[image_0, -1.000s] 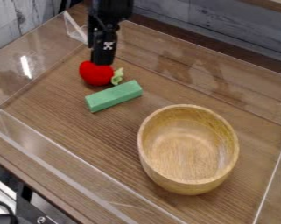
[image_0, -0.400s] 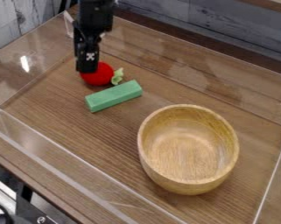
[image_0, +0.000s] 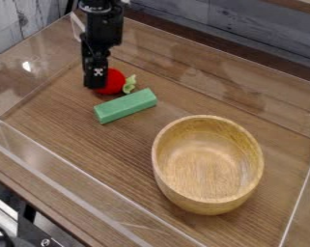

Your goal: Move the red object to the right side of the table

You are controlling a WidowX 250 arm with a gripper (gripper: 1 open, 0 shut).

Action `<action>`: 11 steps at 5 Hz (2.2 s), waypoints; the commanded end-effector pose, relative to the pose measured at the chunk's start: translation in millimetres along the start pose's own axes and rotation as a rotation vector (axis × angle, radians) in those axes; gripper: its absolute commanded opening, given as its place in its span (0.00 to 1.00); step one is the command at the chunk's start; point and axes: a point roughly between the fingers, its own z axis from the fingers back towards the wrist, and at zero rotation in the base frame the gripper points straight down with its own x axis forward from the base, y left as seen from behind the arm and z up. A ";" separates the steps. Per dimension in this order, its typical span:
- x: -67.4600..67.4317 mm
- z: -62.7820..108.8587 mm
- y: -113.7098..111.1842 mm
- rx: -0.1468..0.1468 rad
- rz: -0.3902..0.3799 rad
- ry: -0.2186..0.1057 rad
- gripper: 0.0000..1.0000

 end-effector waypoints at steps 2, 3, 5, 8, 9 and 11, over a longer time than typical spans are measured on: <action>1.3 -0.9 8.5 0.031 0.005 -0.032 1.00; 3.0 -3.8 9.3 0.030 0.004 -0.043 1.00; 6.7 -4.6 9.8 0.033 0.005 -0.070 1.00; 13.3 -0.8 9.1 0.040 0.010 -0.110 1.00; 15.9 -1.1 8.6 0.042 0.010 -0.123 0.00; 25.8 24.7 8.0 0.077 0.035 -0.135 0.00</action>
